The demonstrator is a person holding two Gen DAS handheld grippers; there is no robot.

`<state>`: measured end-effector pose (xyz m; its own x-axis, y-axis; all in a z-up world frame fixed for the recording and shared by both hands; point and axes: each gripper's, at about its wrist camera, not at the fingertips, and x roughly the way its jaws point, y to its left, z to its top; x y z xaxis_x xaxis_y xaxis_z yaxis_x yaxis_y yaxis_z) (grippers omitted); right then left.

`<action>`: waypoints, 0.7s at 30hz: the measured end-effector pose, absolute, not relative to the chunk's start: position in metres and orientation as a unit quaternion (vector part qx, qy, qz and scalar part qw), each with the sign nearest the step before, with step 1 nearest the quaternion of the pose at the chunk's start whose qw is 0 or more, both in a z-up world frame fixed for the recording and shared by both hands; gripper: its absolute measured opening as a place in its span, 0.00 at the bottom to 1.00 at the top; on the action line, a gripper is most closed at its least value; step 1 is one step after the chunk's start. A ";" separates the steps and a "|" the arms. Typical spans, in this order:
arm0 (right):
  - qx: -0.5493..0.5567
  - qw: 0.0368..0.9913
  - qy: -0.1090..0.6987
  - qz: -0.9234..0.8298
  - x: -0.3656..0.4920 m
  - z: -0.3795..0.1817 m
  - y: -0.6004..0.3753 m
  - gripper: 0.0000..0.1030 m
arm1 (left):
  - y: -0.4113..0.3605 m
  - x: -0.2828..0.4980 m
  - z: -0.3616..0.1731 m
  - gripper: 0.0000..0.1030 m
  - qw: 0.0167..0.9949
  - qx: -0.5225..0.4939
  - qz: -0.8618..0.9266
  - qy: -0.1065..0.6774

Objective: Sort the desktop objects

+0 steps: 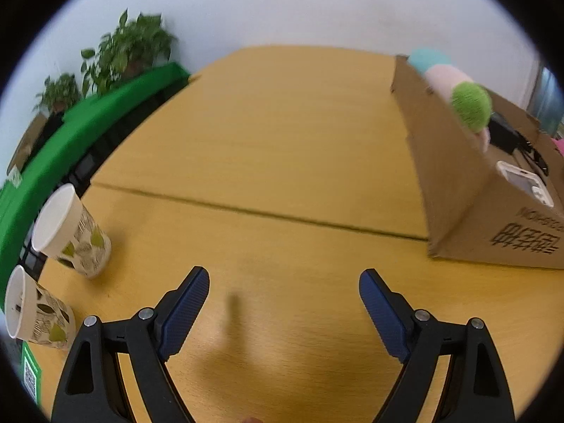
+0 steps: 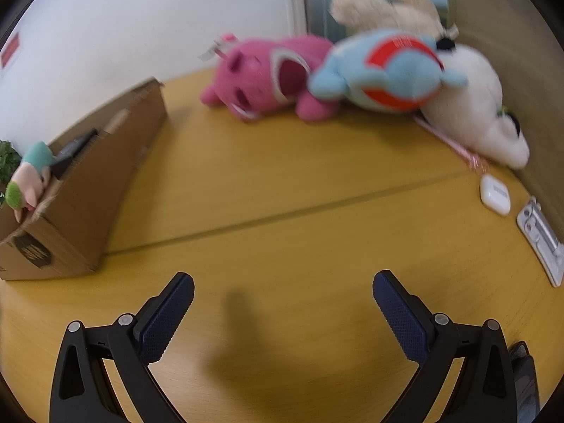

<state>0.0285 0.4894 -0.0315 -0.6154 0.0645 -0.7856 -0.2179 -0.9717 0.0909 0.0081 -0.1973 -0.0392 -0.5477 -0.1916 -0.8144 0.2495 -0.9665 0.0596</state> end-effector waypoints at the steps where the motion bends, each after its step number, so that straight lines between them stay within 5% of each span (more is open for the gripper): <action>1: -0.440 0.078 0.092 0.890 0.028 -0.036 0.493 1.00 | -0.205 0.004 -0.048 0.87 0.131 0.472 -0.871 0.039; 7: -0.453 0.070 0.040 0.888 0.011 -0.044 0.495 1.00 | -0.221 -0.003 -0.056 0.90 0.124 0.448 -0.883 0.064; 10: -0.451 0.086 0.049 0.887 0.002 -0.043 0.501 1.00 | -0.216 -0.007 -0.060 1.00 0.112 0.444 -0.887 0.053; 21: -0.450 0.093 0.052 0.887 -0.004 -0.044 0.517 1.00 | -0.226 -0.019 -0.055 1.00 0.100 0.449 -0.886 0.054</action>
